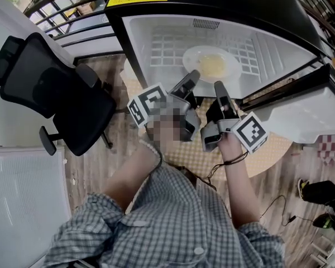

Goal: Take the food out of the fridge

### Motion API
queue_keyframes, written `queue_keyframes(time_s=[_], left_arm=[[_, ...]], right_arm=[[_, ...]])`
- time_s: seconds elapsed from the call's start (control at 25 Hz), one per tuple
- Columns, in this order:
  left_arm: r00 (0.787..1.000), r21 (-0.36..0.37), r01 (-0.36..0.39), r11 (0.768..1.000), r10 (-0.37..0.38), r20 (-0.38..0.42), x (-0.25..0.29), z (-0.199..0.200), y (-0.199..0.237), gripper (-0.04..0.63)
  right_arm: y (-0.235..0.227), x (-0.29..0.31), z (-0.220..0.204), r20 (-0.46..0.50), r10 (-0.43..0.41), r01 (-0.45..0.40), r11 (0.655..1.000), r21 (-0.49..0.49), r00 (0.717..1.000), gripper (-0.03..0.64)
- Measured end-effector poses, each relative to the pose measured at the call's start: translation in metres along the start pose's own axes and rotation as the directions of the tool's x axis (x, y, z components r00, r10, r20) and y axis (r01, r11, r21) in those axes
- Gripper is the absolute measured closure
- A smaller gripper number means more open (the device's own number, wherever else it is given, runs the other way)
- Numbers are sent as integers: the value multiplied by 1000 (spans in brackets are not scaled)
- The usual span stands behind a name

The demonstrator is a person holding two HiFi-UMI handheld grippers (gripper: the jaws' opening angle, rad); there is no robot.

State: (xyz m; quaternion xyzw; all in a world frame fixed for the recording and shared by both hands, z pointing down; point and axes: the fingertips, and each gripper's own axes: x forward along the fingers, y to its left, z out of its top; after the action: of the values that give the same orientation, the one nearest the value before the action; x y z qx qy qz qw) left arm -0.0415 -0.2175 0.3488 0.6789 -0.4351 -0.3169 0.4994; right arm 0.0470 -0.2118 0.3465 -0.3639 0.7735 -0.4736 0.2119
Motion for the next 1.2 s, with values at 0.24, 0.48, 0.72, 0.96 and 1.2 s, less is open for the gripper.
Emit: queue_keyframes(time_s=[0.24, 0.48, 0.72, 0.96, 1.2], left_arm=[[1000, -6, 14, 1000, -14, 3, 1, 0, -2, 517], [1000, 2, 20, 1000, -20, 0, 1, -1, -1, 532], [999, 20, 32, 999, -32, -10, -1, -1, -1, 552], [998, 37, 48, 998, -46, -45, -6, -13, -7, 552], [990, 57, 77, 995, -70, -119, -6, -35, -14, 554]], right_arm=[[-3, -1, 8, 42, -37, 37, 999, 6, 998, 569], [-12, -2, 19, 53, -48, 48, 999, 3, 997, 570], [-10, -6, 15, 39, -20, 20, 1000, 9, 999, 571], [-7, -19, 15, 44, -11, 11, 1000, -2, 999, 571], [-12, -45, 20, 72, -39, 40, 999, -13, 997, 569]])
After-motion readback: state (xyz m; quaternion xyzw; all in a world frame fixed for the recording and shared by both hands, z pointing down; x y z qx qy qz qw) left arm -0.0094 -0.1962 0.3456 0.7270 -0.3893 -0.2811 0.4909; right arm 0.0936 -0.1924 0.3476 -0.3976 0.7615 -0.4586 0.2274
